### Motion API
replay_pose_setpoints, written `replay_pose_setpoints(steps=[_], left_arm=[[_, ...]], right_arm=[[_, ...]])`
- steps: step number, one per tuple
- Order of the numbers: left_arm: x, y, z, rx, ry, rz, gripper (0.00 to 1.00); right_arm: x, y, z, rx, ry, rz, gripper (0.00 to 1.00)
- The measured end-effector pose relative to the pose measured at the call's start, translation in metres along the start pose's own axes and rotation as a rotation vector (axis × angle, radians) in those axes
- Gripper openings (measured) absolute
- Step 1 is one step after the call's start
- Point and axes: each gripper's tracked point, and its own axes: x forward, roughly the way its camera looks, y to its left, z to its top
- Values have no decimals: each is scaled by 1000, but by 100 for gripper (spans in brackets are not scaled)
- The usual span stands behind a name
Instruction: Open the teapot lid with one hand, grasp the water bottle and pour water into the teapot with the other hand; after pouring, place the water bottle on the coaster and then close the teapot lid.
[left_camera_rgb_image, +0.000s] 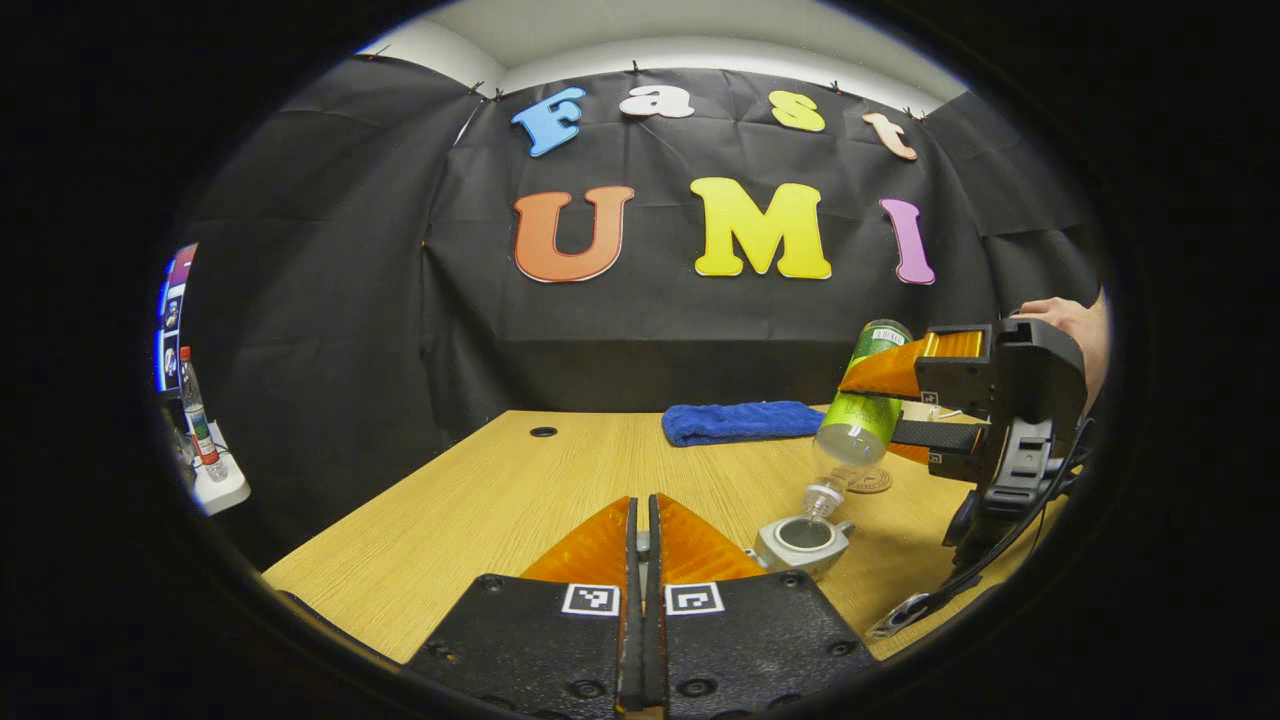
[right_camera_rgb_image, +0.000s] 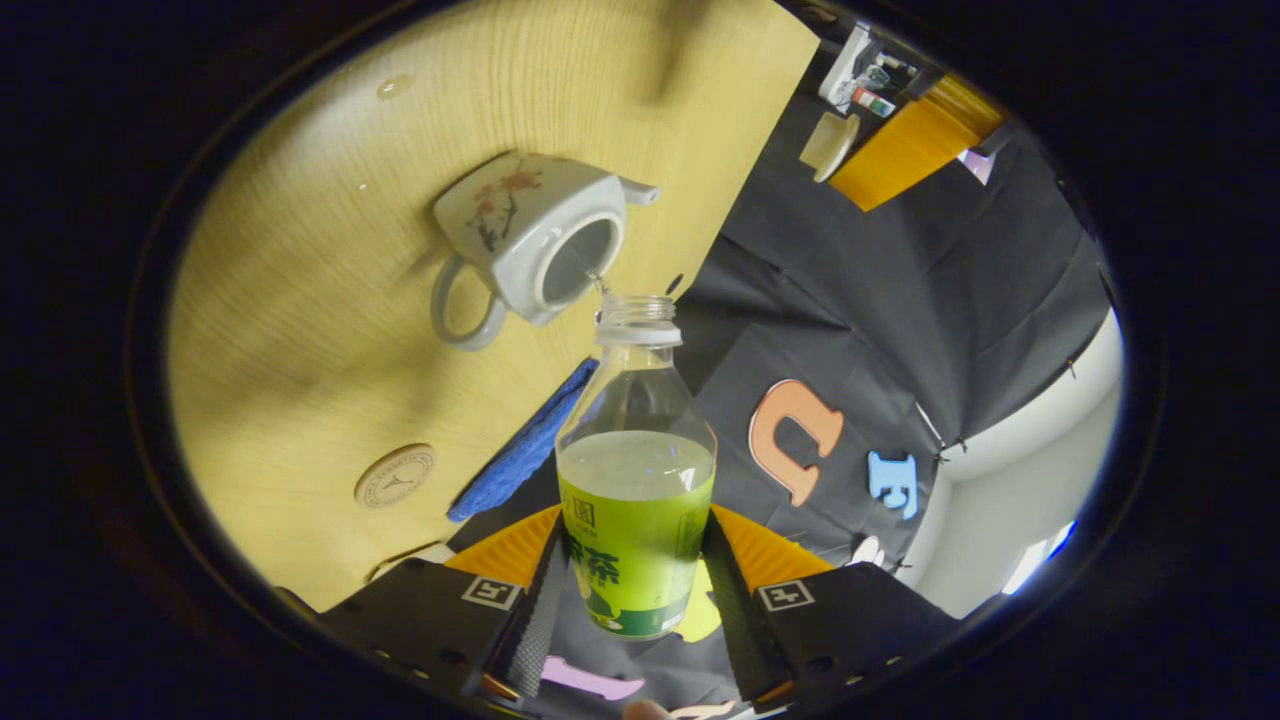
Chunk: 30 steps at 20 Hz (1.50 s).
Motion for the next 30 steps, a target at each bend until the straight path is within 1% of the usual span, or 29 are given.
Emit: replay_pose_setpoints(steps=[4,5,8,12,13,14,15,16,17,18,19,21,22,24,26,29,30], left_arm=[[0,0,-1,0,1,1,2],[0,1,-1,1,1,2,2],[-1,1,0,2,-1,1,2],[-3,8,2,-6,-5,16,2],[-3,7,3,-10,-6,16,2],[-2,6,4,-9,-6,15,2],[-3,4,4,-1,-8,13,2],[-4,2,5,6,-9,11,2],[-2,-1,6,11,-10,9,2],[-3,-4,7,17,-13,5,3],[-3,-6,8,21,-15,3,2],[-3,-8,9,24,-17,1,2],[-4,-10,11,23,-15,3,3],[-5,-17,17,17,-24,-1,2],[-8,-27,24,22,-38,-12,2],[-12,-41,34,26,-58,-22,3],[-13,-47,38,23,-67,-28,3]], right_arm=[[-4,1,-1,0,-4,-1,70],[-4,0,-1,0,-7,-5,72],[-5,3,0,41,-15,9,71],[-9,29,3,298,-32,155,70],[-10,32,3,351,-30,180,73],[-11,35,3,403,-30,199,71],[-11,39,4,459,-30,220,71],[-12,44,5,517,-29,246,73],[-12,46,6,580,-28,265,71],[-12,48,7,668,-32,288,73],[-14,48,7,741,-32,308,71],[-14,46,5,899,-37,332,71],[-16,42,1,973,-31,335,73],[-13,33,-11,1127,-20,310,71],[-10,26,-25,1280,-6,278,72],[-1,16,-59,1477,41,191,71],[2,16,-68,1558,51,178,71]])
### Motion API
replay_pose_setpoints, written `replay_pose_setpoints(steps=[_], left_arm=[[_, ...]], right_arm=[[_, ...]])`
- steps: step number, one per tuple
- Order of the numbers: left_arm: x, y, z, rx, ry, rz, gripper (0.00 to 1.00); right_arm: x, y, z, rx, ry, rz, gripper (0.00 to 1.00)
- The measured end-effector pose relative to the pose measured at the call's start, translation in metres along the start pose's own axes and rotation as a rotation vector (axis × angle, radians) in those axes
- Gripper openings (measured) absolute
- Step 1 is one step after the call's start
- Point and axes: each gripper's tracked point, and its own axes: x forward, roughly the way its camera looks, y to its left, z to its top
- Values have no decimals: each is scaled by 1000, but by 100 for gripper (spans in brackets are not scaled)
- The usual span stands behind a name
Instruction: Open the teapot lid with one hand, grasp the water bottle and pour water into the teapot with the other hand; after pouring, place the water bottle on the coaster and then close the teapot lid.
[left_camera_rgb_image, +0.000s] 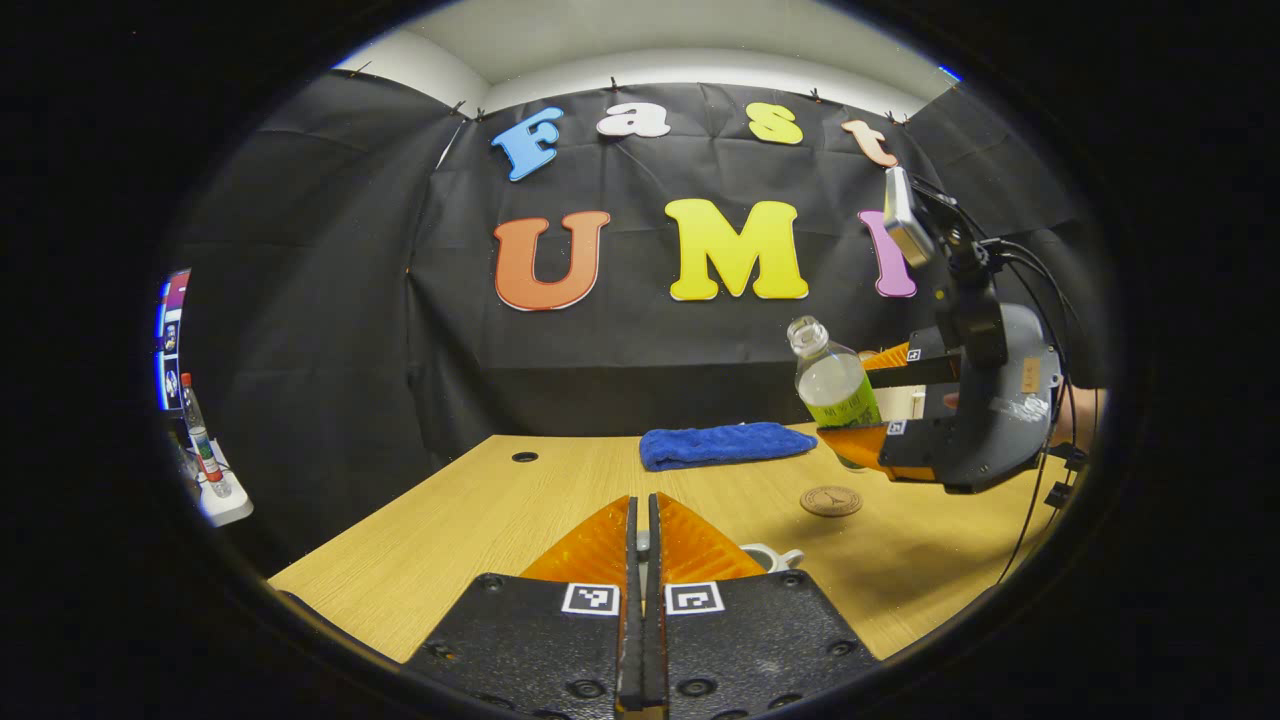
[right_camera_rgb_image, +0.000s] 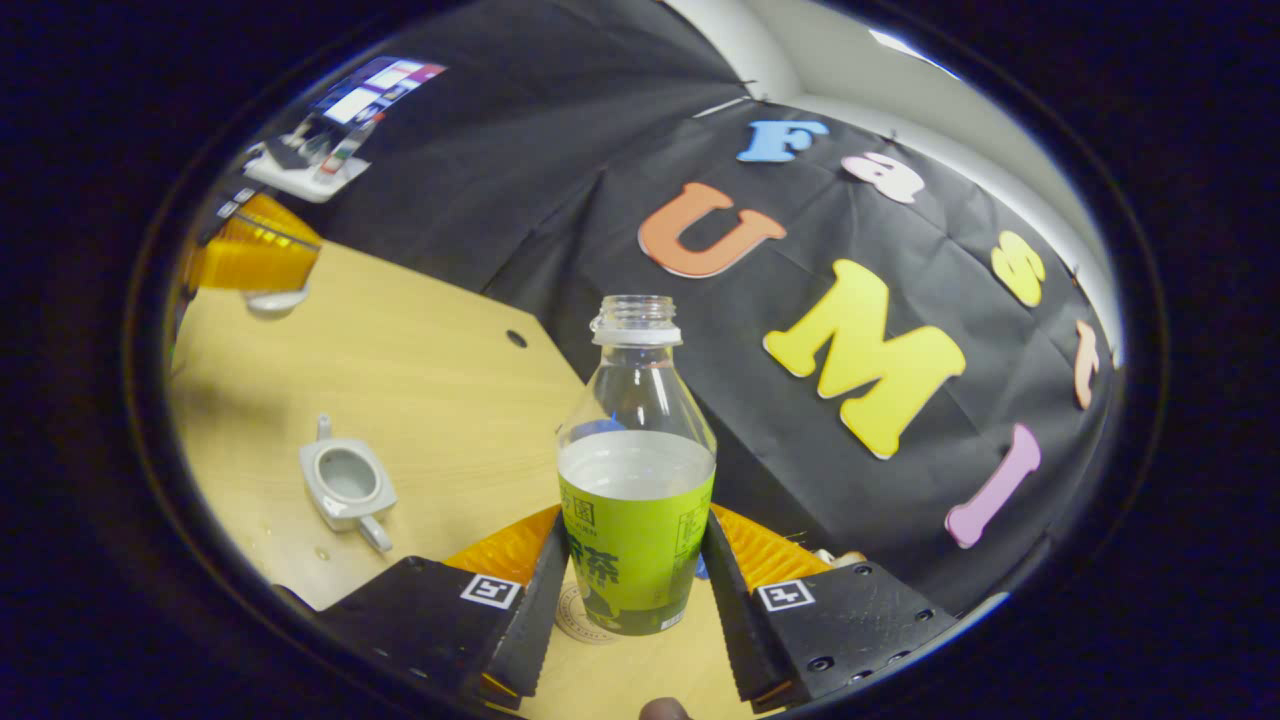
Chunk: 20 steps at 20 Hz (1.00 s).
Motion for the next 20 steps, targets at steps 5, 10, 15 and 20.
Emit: replay_pose_setpoints(steps=[5,10,15,20], left_arm=[[0,-14,5,-16,-12,-15,3],[1,-23,6,-14,-14,-32,3],[0,-20,5,-15,-15,-30,3],[2,-18,4,-17,-15,-27,3]], right_arm=[[20,-37,-25,398,12,-7,71],[49,-36,-59,586,44,-7,72],[64,-30,-86,654,72,-27,72],[73,-27,-105,707,98,-42,71]])
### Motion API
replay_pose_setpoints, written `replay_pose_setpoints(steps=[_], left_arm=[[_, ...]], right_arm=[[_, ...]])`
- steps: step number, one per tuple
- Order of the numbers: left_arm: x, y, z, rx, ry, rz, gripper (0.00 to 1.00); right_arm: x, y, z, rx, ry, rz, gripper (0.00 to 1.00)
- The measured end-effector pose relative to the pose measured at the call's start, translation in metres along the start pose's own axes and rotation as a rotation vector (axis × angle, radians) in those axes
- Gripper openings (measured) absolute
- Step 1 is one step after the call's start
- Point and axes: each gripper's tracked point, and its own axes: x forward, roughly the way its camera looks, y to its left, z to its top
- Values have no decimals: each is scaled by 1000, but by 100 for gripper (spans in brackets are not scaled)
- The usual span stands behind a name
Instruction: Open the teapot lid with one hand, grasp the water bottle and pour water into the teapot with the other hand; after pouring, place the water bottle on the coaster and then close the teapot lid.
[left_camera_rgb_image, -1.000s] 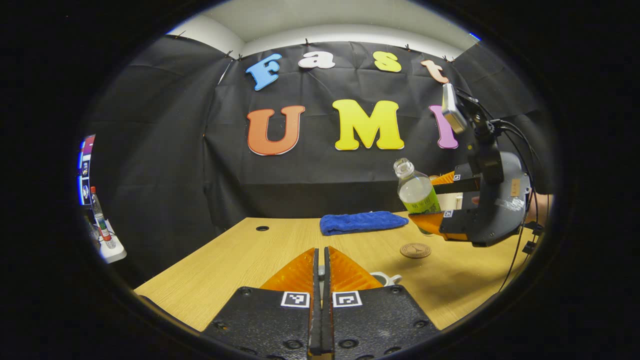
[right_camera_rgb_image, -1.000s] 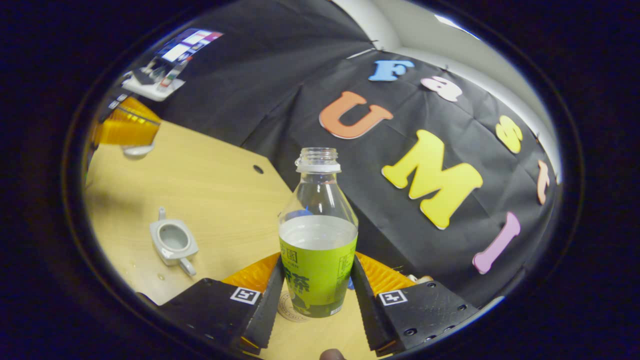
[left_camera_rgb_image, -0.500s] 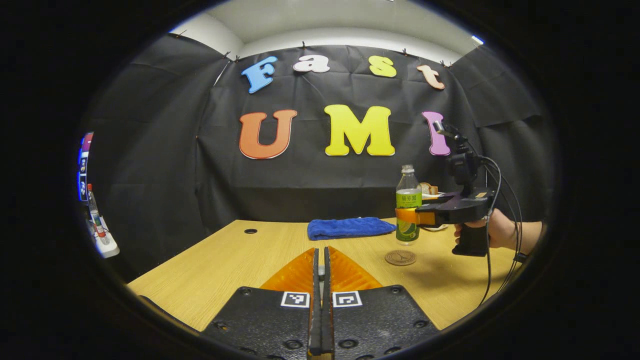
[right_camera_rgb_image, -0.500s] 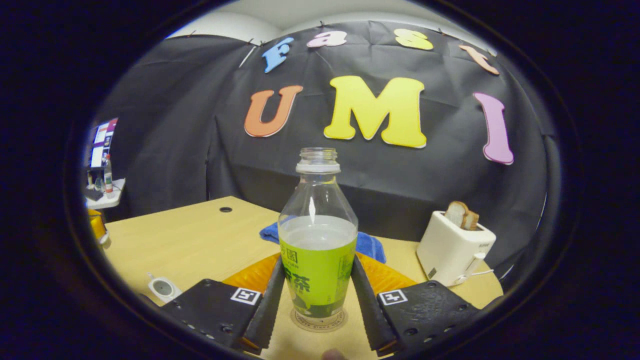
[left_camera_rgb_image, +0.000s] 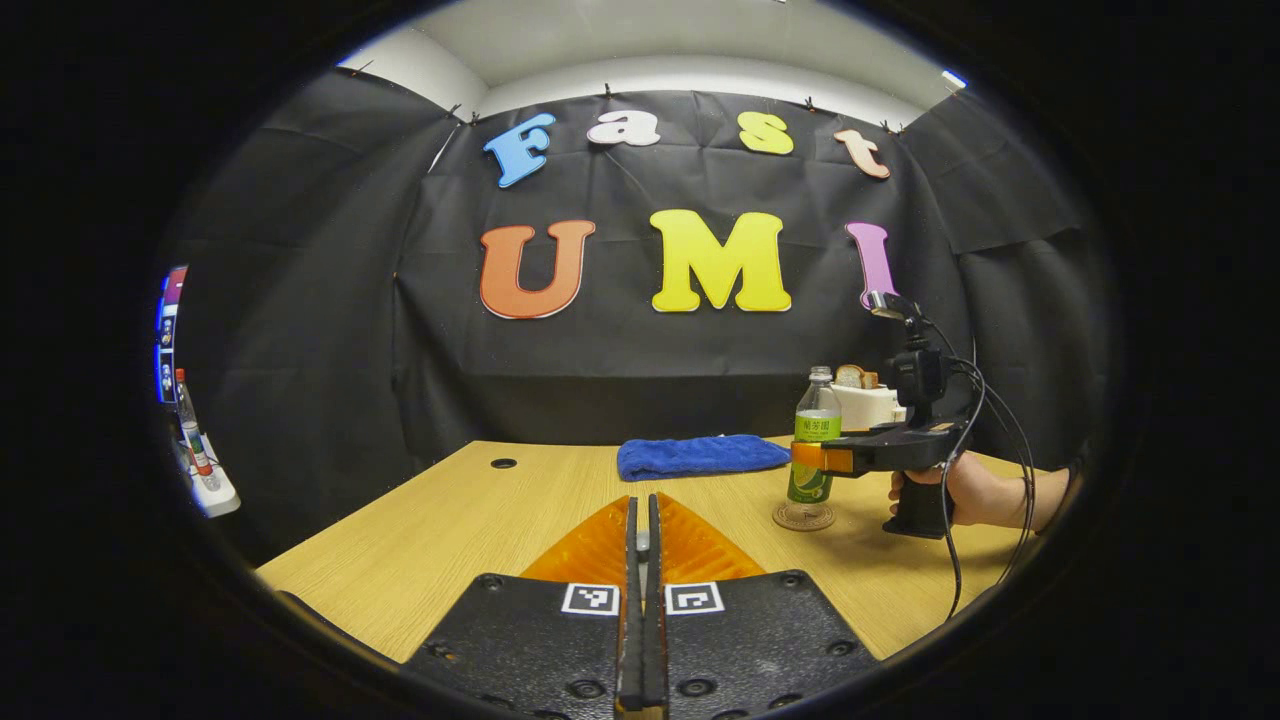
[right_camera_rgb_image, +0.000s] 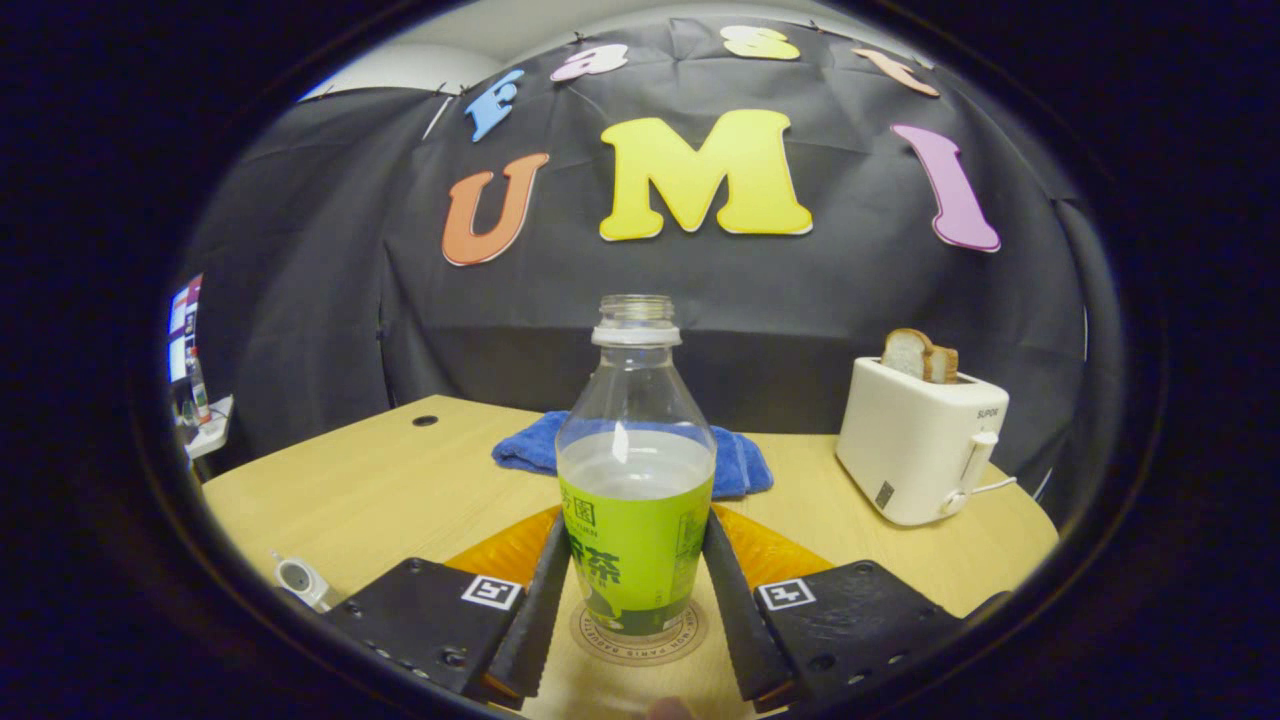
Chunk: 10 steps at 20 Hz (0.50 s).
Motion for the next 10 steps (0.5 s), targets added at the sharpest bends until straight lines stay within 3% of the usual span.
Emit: replay_pose_setpoints(steps=[10], left_arm=[[4,-3,-8,-3,17,-2,3]], right_arm=[[0,-3,-9,-5,1,-10,75]])
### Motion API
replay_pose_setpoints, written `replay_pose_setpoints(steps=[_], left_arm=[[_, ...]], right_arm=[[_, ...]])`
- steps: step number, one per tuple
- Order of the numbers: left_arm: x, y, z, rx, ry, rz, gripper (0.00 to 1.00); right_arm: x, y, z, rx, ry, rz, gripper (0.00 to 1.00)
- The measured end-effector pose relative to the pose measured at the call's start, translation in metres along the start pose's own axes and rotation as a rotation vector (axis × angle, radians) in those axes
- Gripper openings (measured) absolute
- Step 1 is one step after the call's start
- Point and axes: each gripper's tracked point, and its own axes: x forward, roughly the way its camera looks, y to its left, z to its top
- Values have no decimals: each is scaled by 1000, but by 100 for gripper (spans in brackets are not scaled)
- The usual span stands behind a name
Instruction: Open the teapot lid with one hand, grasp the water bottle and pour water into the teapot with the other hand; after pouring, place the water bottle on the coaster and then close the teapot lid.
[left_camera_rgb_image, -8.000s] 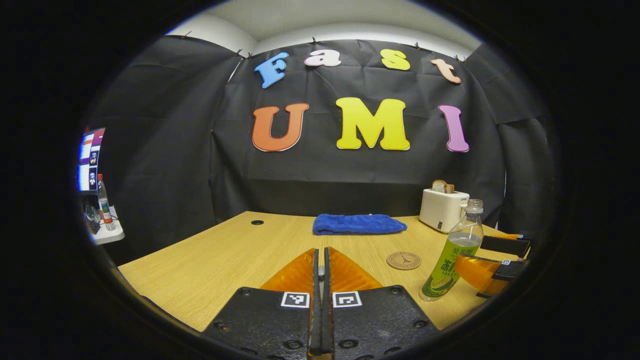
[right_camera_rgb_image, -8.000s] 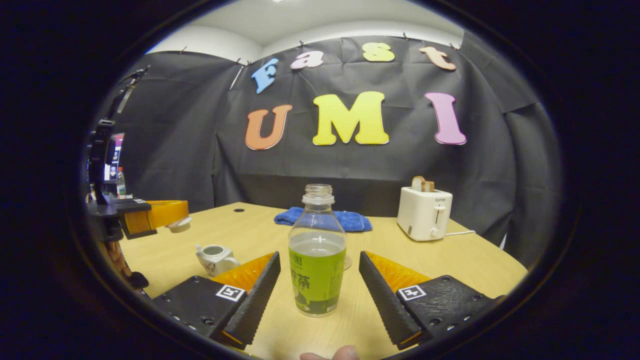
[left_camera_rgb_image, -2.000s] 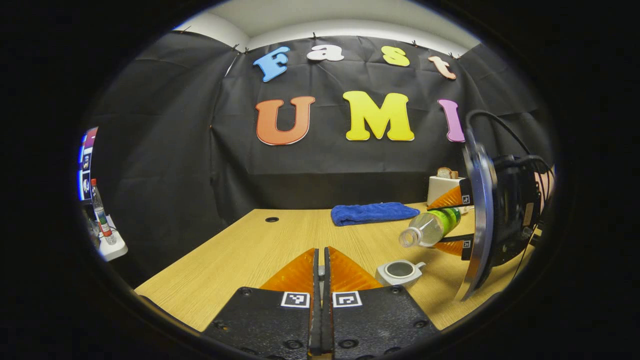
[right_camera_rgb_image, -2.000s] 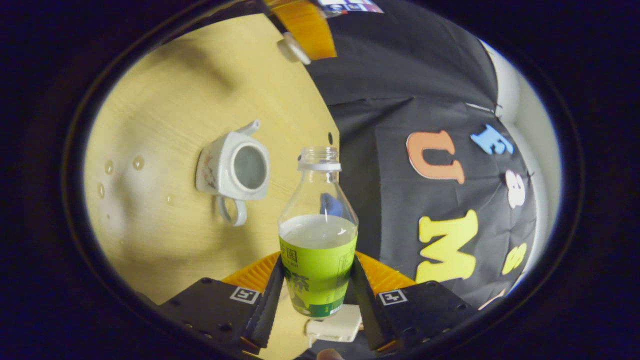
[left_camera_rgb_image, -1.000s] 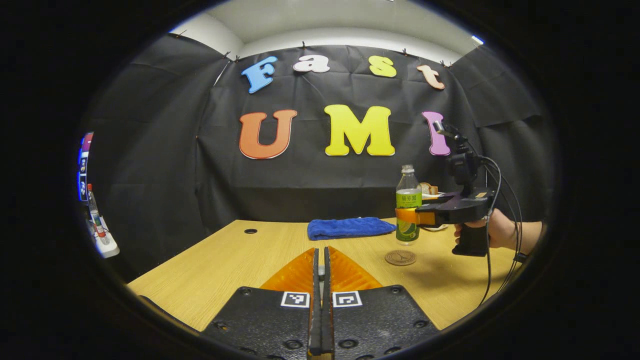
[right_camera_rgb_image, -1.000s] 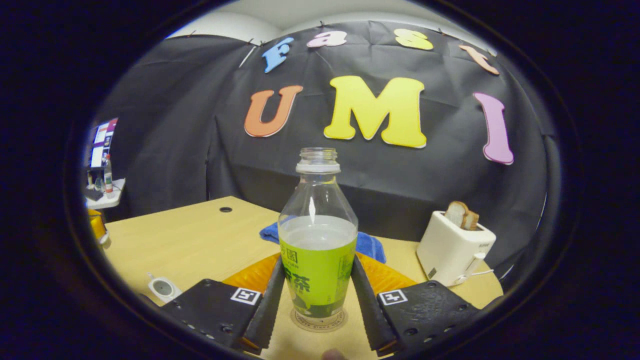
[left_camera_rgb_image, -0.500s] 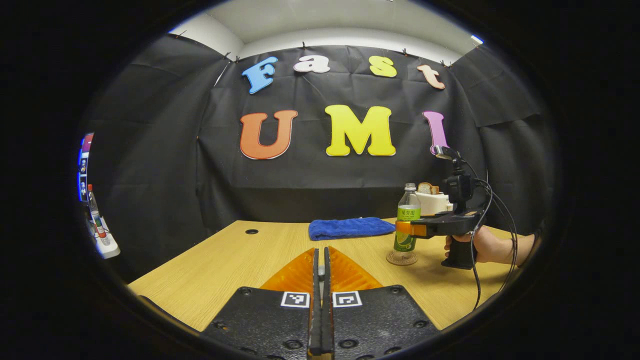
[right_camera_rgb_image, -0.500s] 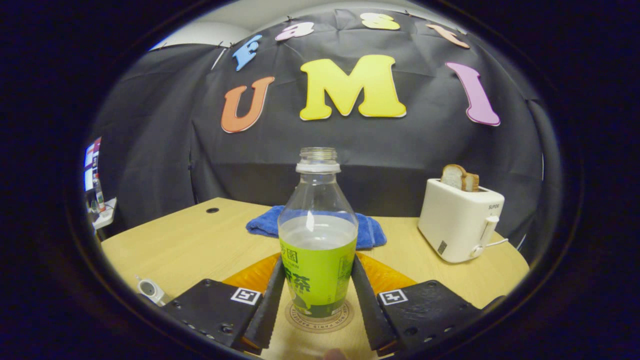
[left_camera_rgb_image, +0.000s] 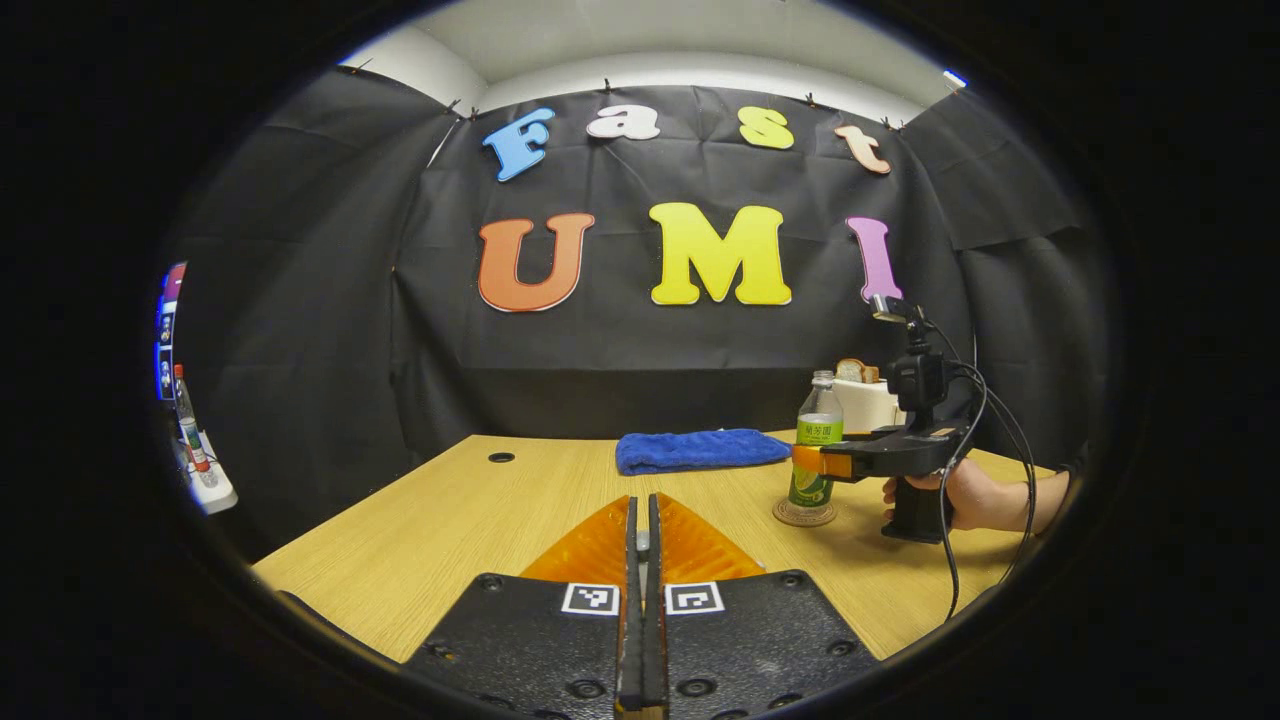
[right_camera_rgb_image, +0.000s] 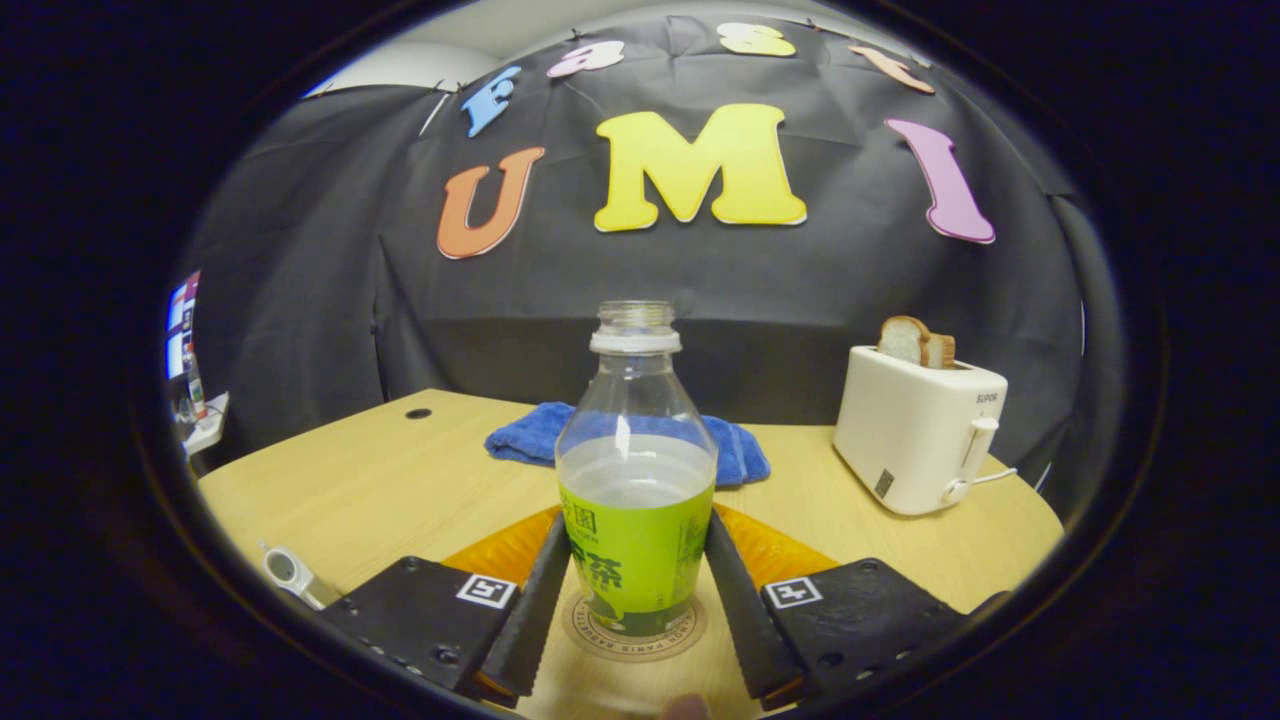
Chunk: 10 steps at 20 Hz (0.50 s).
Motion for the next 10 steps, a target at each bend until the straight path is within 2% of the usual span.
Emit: replay_pose_setpoints(steps=[1,2,3,6,10], left_arm=[[0,-1,0,-1,1,-1,3],[1,-1,-2,-3,2,-1,3],[2,-2,-1,-4,2,-1,3],[3,-11,-4,-8,2,-3,3],[11,-26,-7,-13,-14,-9,3]], right_arm=[[0,0,2,0,-8,1,78],[-3,0,4,2,-14,3,93],[-3,0,5,1,-18,4,98],[-15,-2,8,0,-22,4,98],[-59,-17,16,30,-71,-18,98]])
